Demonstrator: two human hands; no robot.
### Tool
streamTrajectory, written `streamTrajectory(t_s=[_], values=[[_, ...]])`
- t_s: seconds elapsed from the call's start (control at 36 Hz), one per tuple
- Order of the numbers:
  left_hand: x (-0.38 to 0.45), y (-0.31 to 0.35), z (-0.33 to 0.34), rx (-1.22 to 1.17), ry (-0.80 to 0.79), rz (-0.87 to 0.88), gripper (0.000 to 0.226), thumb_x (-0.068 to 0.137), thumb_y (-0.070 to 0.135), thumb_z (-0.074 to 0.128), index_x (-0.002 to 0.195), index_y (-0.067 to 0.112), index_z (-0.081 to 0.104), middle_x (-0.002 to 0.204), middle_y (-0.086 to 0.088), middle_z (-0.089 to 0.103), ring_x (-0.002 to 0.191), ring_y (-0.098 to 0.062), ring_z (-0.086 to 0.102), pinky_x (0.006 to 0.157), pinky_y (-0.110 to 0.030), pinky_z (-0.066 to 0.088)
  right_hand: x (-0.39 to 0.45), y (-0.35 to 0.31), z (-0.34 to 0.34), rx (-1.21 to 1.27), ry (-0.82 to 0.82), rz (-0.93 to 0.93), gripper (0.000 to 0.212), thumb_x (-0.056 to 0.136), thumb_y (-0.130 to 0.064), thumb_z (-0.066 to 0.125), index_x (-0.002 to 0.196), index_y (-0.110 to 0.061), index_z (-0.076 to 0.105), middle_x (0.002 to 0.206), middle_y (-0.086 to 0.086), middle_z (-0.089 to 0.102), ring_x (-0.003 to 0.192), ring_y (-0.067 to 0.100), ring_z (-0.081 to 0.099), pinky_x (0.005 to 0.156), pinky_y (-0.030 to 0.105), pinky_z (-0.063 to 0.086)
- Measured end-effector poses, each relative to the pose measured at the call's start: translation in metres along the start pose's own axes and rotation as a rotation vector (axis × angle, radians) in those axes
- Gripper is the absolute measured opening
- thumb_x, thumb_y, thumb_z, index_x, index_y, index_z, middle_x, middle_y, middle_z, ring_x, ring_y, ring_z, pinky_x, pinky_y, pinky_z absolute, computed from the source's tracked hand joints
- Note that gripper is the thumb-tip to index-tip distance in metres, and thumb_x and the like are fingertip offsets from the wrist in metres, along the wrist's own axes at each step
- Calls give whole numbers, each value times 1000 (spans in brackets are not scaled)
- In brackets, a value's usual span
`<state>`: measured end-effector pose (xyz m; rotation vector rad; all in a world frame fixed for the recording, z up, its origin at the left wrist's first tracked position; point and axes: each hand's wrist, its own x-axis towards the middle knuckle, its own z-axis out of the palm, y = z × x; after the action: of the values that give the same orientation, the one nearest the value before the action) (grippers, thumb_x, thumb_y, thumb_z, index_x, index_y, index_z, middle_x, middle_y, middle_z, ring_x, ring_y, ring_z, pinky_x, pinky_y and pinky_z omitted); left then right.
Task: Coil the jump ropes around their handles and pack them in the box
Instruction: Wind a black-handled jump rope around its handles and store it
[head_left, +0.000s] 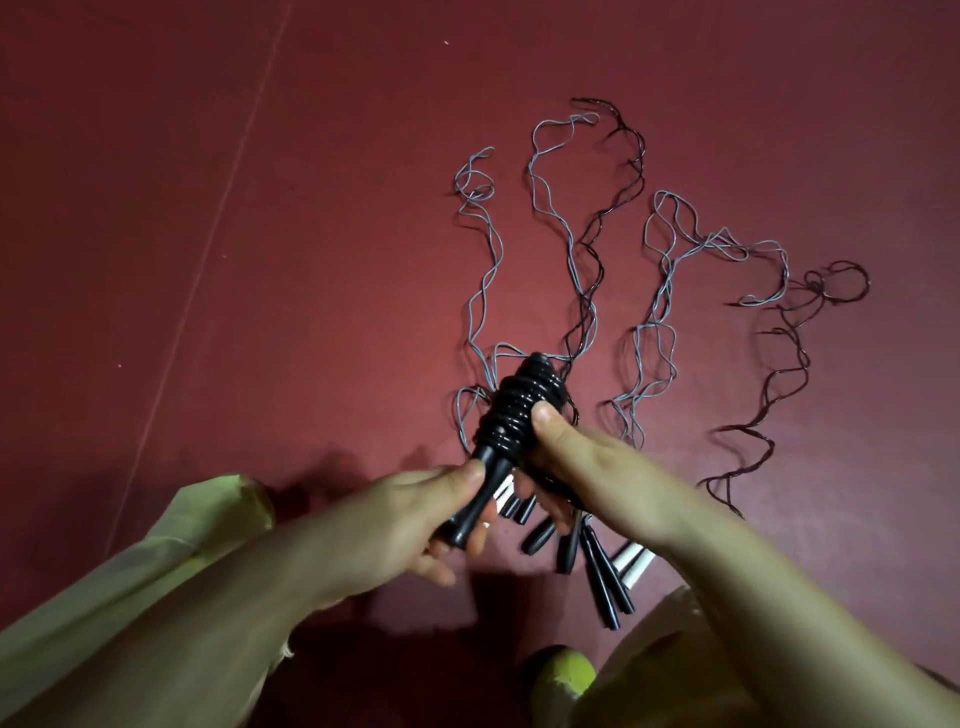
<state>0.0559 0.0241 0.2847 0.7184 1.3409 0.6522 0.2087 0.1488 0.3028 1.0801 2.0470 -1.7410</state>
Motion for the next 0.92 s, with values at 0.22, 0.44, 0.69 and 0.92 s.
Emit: streamTrajectory(t_s=[0.22,0.44,0.69,0.92], values=[[3,-10,0,372,267,-68,46,96,58,28,83,20,51,84,-4,57,94,-29,54,87,-35,42,11,5,13,-86,137,181,72,94,-65,16,65,-13,58,55,5,59,58,26,65,64,31,47],[2,-8,8,1038,470,53,37,92,60,8,94,29,30,111,9,53,115,-14,43,92,-30,33,27,20,27,199,219,146,87,62,-93,43,91,-16,71,92,7,73,82,26,69,78,41,57],[10,-12,0,-69,108,-7,39,79,60,57,91,24,65,77,7,67,80,-8,60,80,-24,45,20,13,24,239,251,-104,40,80,-52,46,73,-15,60,65,-13,55,63,4,51,65,28,43],[9,-11,-8,-926,-673,39,79,82,74,46,116,4,63,89,-11,67,80,-25,66,89,-47,49,18,7,24,466,81,-213,75,80,-69,48,72,5,47,56,2,50,55,16,46,55,30,34]])
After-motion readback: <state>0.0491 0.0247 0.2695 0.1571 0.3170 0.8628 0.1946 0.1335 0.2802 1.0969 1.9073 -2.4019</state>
